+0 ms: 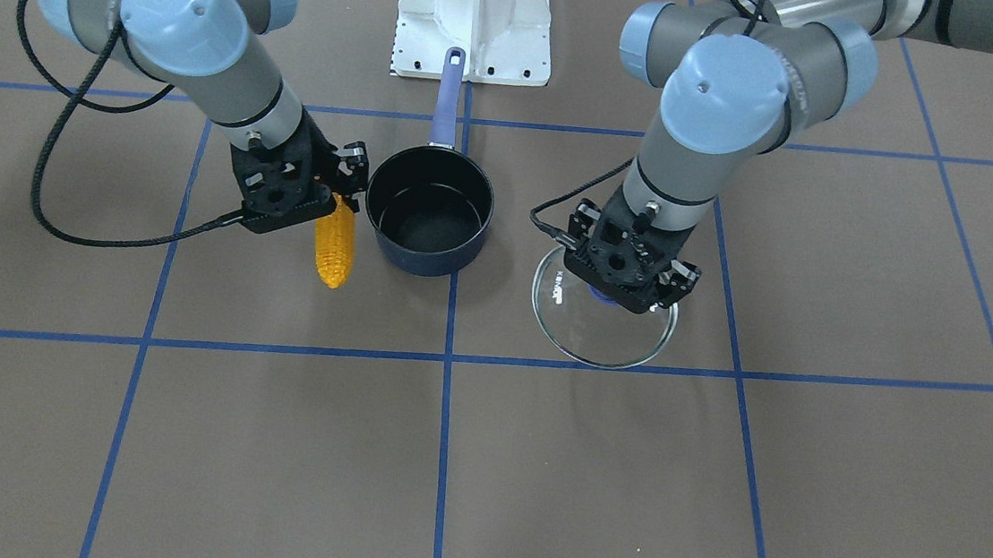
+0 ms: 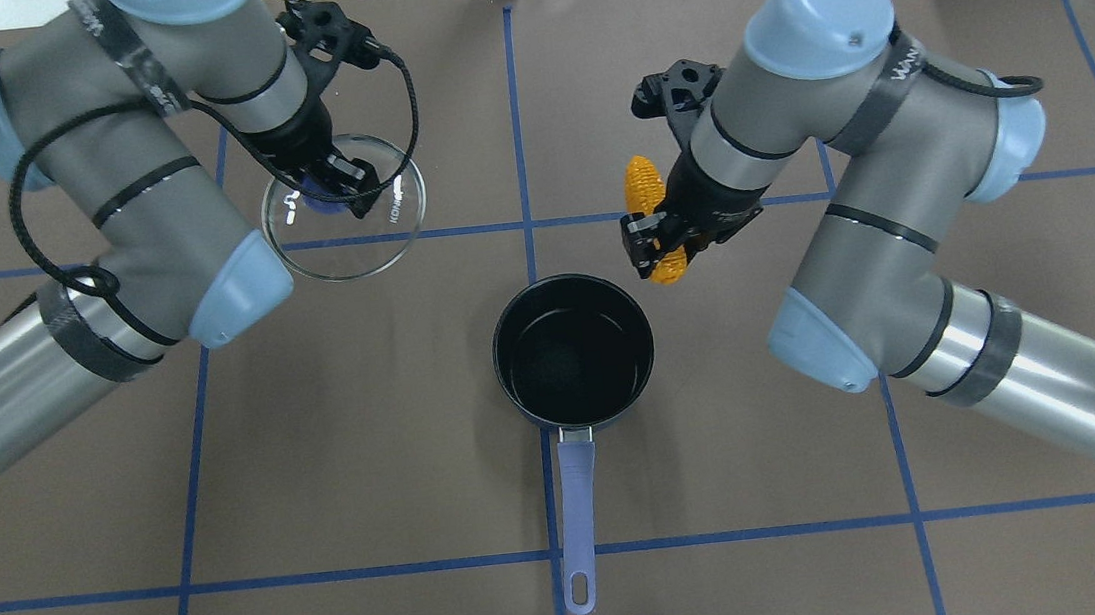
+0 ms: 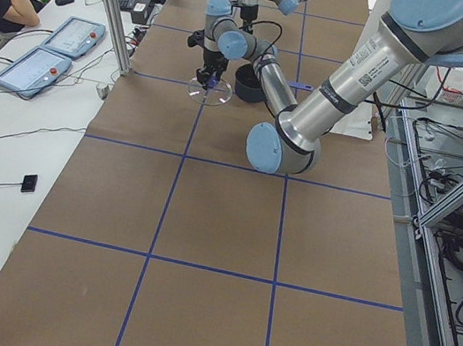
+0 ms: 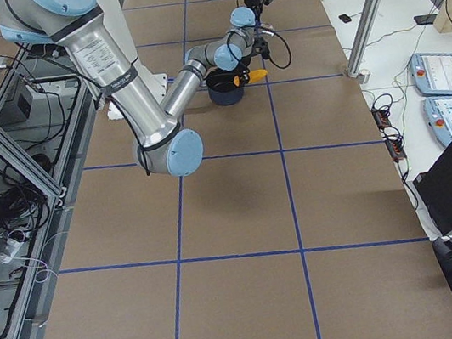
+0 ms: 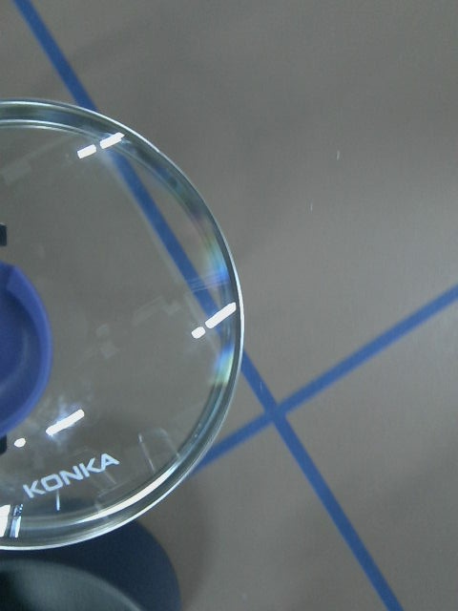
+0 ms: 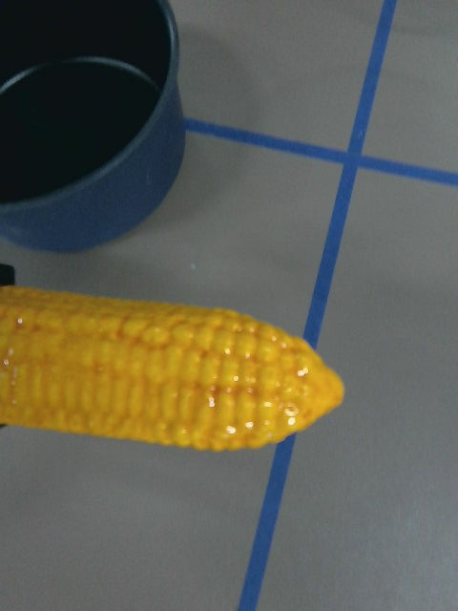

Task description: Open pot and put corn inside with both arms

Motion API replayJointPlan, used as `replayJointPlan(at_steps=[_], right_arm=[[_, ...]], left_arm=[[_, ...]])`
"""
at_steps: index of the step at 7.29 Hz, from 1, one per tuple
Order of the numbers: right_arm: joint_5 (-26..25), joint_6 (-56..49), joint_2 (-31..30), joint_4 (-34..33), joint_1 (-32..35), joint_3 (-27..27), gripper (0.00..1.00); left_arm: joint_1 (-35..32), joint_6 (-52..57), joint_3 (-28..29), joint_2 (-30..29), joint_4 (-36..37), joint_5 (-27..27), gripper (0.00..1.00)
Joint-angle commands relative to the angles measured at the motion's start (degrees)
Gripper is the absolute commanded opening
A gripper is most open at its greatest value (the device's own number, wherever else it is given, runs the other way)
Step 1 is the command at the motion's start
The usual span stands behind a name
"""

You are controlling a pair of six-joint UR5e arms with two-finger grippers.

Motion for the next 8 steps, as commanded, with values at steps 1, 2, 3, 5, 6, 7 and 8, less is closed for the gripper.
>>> replayJointPlan(at_steps=[1, 2, 3, 5, 6, 7, 8], right_arm=[[-1.4, 0.6, 6.7, -5.1, -5.0, -2.4, 0.29], [-1.8, 0.6, 7.5, -6.2, -7.6, -2.5, 0.29], [-2.2, 0.6, 8.6, -6.2, -8.3, -3.7, 0.29], [-2.1, 0.6, 7.6, -6.4, -9.0, -3.7, 0.31], [-2.0, 0.1, 7.6, -6.3, -8.9, -3.4, 0.89], [-1.5, -0.3, 6.7, -6.2, -8.9, -1.8, 1.0], [-1.5, -0.3, 6.2, -6.3, -8.8, -1.0, 1.0]], left_arm=[[-5.4, 7.7, 0.3, 3.5, -0.1, -1.9, 0.57], [-7.5, 10.1, 0.8, 4.4, 0.0, -3.4, 0.57], [-8.8, 12.5, 1.2, 6.1, -0.1, -3.8, 0.57], [-10.4, 14.9, 4.6, 8.8, -5.1, -3.8, 0.57], [-11.2, 15.2, 6.4, 10.9, -9.4, -3.8, 0.57], [-11.2, 15.4, 6.8, 13.4, -12.2, -3.9, 0.57], [-11.3, 15.8, 6.3, 15.8, -13.6, -4.6, 0.57]])
